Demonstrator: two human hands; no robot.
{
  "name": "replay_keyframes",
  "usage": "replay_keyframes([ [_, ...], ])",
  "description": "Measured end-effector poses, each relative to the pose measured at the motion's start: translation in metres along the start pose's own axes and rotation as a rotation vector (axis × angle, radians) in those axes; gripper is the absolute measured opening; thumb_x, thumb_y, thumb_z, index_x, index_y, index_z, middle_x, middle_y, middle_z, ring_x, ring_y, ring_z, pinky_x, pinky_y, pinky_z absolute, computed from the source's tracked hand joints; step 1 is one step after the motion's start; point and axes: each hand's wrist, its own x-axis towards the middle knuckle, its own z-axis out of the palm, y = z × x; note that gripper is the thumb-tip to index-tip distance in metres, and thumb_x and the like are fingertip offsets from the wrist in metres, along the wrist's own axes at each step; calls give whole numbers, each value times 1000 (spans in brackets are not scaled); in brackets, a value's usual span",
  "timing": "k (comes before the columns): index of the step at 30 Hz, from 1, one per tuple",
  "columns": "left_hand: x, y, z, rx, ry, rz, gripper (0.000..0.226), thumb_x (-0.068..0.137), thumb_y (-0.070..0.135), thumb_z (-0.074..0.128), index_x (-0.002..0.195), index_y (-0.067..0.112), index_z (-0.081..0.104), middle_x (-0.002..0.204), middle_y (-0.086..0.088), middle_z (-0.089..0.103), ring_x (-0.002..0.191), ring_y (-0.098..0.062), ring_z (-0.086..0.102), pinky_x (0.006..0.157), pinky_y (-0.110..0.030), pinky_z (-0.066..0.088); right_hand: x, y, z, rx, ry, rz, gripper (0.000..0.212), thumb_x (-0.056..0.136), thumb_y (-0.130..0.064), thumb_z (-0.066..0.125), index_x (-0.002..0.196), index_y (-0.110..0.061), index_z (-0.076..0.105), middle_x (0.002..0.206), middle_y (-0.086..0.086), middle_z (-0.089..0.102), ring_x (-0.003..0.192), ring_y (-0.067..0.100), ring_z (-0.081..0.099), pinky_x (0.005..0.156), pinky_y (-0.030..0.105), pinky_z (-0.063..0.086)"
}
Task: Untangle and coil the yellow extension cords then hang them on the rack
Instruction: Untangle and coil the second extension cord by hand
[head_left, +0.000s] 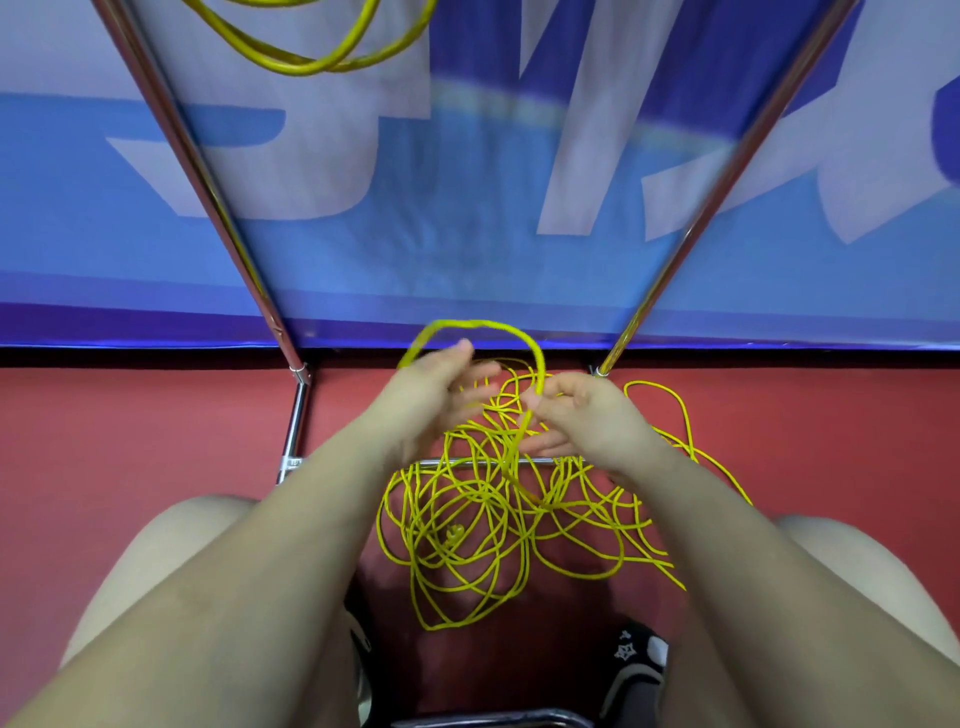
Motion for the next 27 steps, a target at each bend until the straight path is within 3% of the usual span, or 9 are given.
replay_keyframes([
  [2,-2,-17,5,333,-149,-35,28,97,39,45,115,21,57,112,-3,64,101,-19,61,95,-38,45,1,-4,-3,292,76,30,11,94,-20,53,85,-13,54,78,4,61,57,11,68,59,23,55],
  [4,-4,-29,8,607,-266,-10,35,87,51,52,104,23,65,106,-2,65,98,-20,58,92,-40,44,3,-3,-8,488,152,73,12,94,-21,53,89,-11,57,80,4,62,59,9,68,58,20,56],
  [6,-3,-33,11,647,-308,27,23,84,46,55,93,27,65,93,1,66,85,-17,53,79,-38,41,6,0,-12,558,175,102,13,94,-24,53,92,-14,59,84,2,65,62,8,69,58,19,56],
  [8,-1,-29,15,610,-255,67,13,97,24,50,87,24,59,83,5,65,71,-8,56,73,-33,43,8,0,-16,549,163,74,12,94,-26,52,96,-16,59,86,1,68,64,9,69,58,19,55],
  [10,0,-21,18,530,-159,107,20,100,14,42,86,21,55,78,3,62,69,-5,57,74,-31,46,9,1,-16,361,143,17,14,94,-26,52,105,-18,57,87,0,68,69,10,68,61,19,54],
  [15,2,-8,13,206,44,97,22,102,17,37,91,20,56,76,2,64,66,-8,63,65,-28,51,10,29,1,-322,-73,-82,30,86,-14,64,115,-11,57,90,1,60,79,8,60,75,16,47],
  [19,5,5,4,-115,157,77,20,101,18,38,93,18,56,82,1,64,64,-6,67,56,-24,55,14,34,1,-571,-23,-150,29,86,-15,64,115,-11,59,92,-2,54,79,10,57,79,26,47],
  [23,7,7,1,-232,99,69,23,101,28,37,105,15,55,103,-5,65,86,-15,66,73,-31,56,17,23,7,-347,31,-160,18,85,-9,65,102,-15,60,76,-4,59,61,8,53,70,30,48],
  [27,3,-12,8,81,-70,-47,25,100,33,38,104,22,60,109,-3,66,100,-17,62,91,-34,46,14,6,6,224,54,-49,10,91,-8,56,99,-14,58,82,1,67,65,11,65,63,22,54],
])
